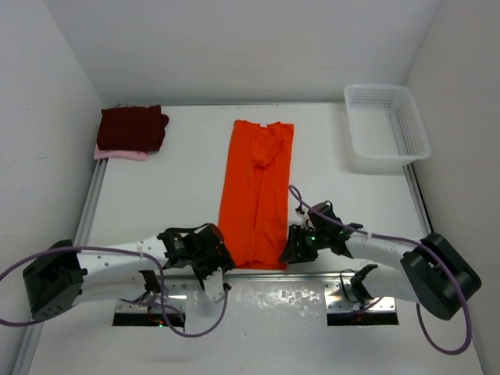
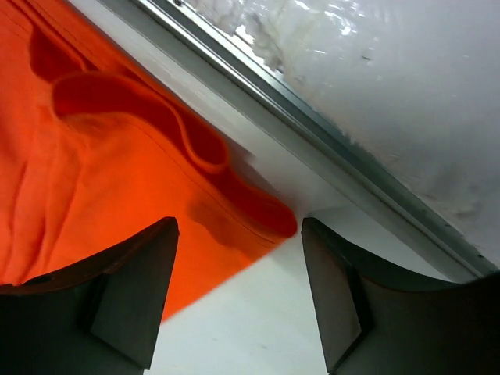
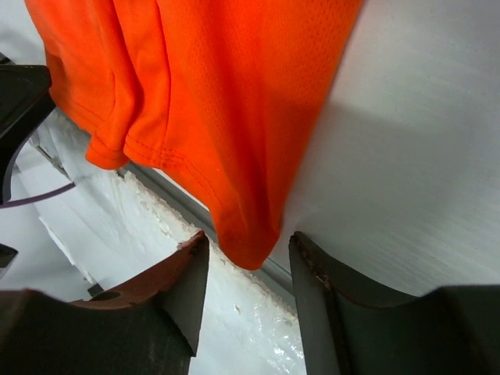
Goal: Fold and stack the t-shirts
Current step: Grab the bottom of the folded rectangular tshirt with both arms, then fold the folded rectangular tshirt in 1/3 of the way
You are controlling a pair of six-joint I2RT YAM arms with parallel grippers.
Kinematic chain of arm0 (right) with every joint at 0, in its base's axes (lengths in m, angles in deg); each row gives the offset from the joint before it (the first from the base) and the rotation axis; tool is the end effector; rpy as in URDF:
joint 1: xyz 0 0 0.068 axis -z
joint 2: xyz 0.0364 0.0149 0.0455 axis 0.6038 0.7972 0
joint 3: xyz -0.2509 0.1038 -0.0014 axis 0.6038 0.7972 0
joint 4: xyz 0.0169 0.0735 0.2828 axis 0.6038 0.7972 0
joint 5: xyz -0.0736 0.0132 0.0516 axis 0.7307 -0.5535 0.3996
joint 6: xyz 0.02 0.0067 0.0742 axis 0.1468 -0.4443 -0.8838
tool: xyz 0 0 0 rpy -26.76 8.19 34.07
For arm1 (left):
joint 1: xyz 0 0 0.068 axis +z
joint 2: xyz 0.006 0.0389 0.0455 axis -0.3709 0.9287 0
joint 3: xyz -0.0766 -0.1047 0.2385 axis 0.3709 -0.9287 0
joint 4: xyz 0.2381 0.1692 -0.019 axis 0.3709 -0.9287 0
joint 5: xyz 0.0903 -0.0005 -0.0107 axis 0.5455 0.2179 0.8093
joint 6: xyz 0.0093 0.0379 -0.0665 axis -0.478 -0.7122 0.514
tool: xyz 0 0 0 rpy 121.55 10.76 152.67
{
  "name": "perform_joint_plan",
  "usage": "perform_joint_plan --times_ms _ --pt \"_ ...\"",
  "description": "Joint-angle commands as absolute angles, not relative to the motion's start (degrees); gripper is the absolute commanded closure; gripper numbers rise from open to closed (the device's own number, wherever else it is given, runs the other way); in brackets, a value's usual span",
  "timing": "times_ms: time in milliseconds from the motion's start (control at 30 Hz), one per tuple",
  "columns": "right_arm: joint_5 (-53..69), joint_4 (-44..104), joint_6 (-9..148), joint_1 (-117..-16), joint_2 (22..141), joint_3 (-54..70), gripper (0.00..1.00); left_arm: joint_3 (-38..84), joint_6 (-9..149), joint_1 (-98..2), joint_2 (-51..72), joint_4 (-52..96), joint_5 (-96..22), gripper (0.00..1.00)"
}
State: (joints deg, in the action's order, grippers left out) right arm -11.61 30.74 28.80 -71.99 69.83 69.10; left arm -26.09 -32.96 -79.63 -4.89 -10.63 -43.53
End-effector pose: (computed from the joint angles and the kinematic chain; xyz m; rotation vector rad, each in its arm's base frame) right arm 0.1561 0.1450 0.0567 0.1073 2.8109 1.0699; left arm 0.0923 -0.1780 0.0941 2.6137 0.6575 -0.1794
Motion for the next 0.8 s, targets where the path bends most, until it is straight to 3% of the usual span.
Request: perform_joint_plan --times_ms 0,133,167,200,233,267,300,367,633,767 --pt "-7.19 37.48 30.96 -71.86 72.38 70.31 0.54 -27.80 -32.73 -80.92 -2.41 -4.55 -44.60 0.36" --pt "-8.42 34.23 28.94 -71.86 74.40 70.40 0.60 -28.59 -30.18 -80.92 -0.56 0.46 -44.34 0.45" --pt "-8.68 33.36 28.76 -71.86 74.93 70.31 0.65 -28.07 -29.83 -81.01 -0.04 0.90 -44.95 0.56" --pt "-9.12 32.91 28.58 -71.86 75.11 70.31 0.76 -27.63 -28.78 -81.18 0.14 1.08 -45.30 0.61" --pt "-9.39 32.47 27.97 -71.86 75.28 70.22 0.80 -27.19 -28.25 -81.18 0.23 0.91 -45.83 0.66" --pt "-9.74 31.42 27.71 -71.86 75.46 70.05 0.87 -26.32 -27.55 -81.36 0.32 0.56 -46.44 0.82" --pt "-10.00 30.63 27.35 -71.86 75.55 70.05 0.88 -26.05 -27.19 -81.45 0.32 0.38 -46.62 0.90" --pt "-10.44 29.84 26.21 -71.86 75.73 69.44 0.97 -24.91 -25.97 -81.53 -0.12 0.29 -46.80 1.00" --pt "-10.79 33.52 26.73 -69.76 73.27 59.77 1.00 -16.56 -12.35 -80.31 -0.82 -1.29 -44.60 1.00" --pt "-12.12 37.11 28.14 -63.88 72.12 54.33 1.00 -7.89 -7.95 -69.45 2.32 -2.52 -50.56 1.00"
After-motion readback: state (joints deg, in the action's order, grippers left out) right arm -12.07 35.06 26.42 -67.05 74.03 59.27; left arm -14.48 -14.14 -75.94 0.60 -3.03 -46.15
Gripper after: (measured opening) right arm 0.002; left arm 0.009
